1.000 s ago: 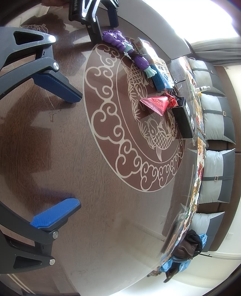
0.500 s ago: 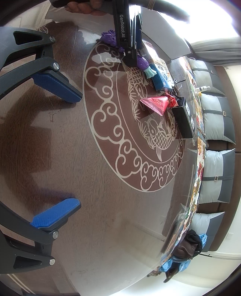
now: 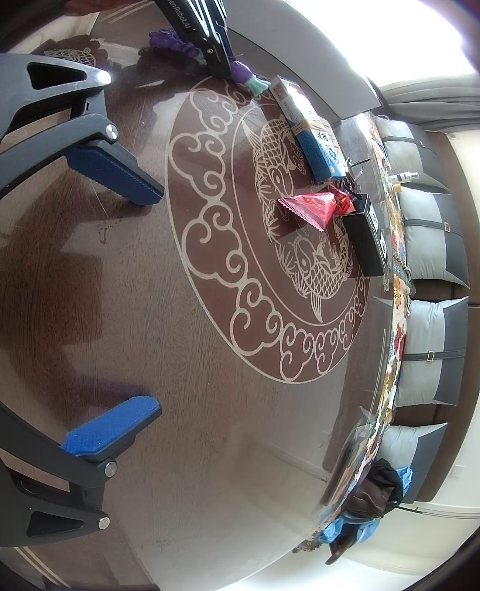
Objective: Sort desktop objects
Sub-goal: 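Lower the left tool onto the purple octopus wand toy and close on its handle, then lift and hold the purple wand toy in the left tool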
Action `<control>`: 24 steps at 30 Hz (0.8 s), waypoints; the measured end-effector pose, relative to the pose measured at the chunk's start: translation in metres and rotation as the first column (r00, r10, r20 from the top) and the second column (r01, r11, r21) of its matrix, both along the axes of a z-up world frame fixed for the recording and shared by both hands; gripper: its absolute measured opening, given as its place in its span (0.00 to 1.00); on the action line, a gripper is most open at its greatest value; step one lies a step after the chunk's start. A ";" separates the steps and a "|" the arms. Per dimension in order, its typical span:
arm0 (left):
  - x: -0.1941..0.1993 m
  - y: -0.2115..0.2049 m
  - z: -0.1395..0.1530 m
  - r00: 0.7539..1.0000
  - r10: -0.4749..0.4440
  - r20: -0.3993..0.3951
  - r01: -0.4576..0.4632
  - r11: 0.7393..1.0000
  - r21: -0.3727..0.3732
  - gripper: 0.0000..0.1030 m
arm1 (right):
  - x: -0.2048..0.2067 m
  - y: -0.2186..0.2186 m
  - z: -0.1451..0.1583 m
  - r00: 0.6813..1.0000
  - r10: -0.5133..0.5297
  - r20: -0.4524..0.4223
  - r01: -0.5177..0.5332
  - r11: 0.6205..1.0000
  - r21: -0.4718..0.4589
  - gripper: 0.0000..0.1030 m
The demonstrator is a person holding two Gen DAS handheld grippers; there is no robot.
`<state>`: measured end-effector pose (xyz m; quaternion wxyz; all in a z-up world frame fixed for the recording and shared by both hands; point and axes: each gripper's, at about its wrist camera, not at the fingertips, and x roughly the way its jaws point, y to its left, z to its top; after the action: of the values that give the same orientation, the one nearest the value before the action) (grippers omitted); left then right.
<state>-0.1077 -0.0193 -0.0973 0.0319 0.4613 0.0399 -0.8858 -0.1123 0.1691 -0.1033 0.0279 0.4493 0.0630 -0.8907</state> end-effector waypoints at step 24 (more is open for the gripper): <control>-0.006 0.008 -0.012 0.994 -0.106 -0.011 0.106 0.994 -0.013 1.00 | 0.000 0.000 0.000 1.000 -0.001 0.000 0.001 1.000 0.000 1.00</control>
<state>-0.1133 -0.0109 -0.1095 -0.0127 0.4572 0.0100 -0.8892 -0.1121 0.1689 -0.1030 0.0277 0.4493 0.0628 -0.8907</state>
